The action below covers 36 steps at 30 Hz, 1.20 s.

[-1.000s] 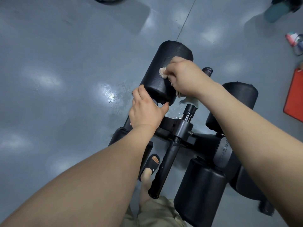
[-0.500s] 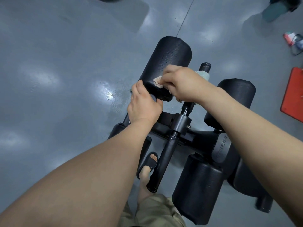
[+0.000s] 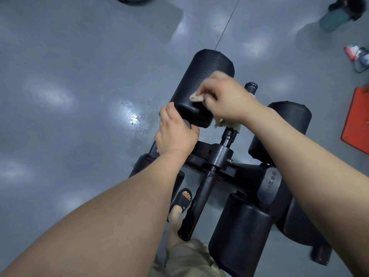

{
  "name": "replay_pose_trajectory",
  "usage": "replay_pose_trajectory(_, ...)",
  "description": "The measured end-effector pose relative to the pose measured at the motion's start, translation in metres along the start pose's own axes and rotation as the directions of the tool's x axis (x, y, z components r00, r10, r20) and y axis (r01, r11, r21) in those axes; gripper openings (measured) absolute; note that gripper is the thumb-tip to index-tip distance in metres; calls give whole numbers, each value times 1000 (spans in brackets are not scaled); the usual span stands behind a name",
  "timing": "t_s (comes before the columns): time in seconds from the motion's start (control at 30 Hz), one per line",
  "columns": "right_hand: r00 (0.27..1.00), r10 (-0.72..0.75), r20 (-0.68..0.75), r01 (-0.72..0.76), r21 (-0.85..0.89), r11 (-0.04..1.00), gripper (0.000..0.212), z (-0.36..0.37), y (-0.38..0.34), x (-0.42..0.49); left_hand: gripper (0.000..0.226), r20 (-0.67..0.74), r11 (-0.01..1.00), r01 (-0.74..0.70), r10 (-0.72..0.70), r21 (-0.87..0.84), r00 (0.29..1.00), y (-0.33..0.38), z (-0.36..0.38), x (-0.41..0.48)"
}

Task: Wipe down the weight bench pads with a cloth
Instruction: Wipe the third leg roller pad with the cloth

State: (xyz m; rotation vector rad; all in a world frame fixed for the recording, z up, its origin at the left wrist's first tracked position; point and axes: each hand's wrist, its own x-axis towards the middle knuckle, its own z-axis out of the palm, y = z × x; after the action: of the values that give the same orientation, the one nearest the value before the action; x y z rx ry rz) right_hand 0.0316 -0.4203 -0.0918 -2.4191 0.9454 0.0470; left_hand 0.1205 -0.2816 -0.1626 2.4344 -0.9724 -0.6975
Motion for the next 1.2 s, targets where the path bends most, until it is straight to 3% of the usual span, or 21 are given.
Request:
replay_pose_trajectory(0.17, 936, 272, -224, -275, 19, 961, 26, -17, 18, 48, 71, -25, 1000, -19, 18, -8, 1000, 0, 0, -1)
replay_pose_trajectory(0.37, 938, 296, -182, -302, -9, 953, 7, -14, 39, 56, 62, -19, 999, -29, 28, -31, 999, 1, -2, -1)
replay_pose_trajectory(0.6, 888, 356, -291, -384, -42, 922, 29, -20, 45, 82, 62, -30, 999, -31, 30, -35, 999, 2, 0, 0)
replay_pose_trajectory(0.83, 963, 212, -168, -232, -109, 967, 17, -4, 31, 61, 61, -33, 999, -26, 26, -24, 999, 3, 0, 0)
replay_pose_trajectory(1.07, 999, 38, -34, -42, -128, 991, 23, 14, 7, 16, 61, -21, 999, -29, 29, -16, 999, 3, -2, -1)
replay_pose_trajectory(1.2, 997, 72, -40, -75, -94, 993, 21, 1, 16, 32, 59, -23, 999, -35, 35, -15, 999, 4, -2, -1)
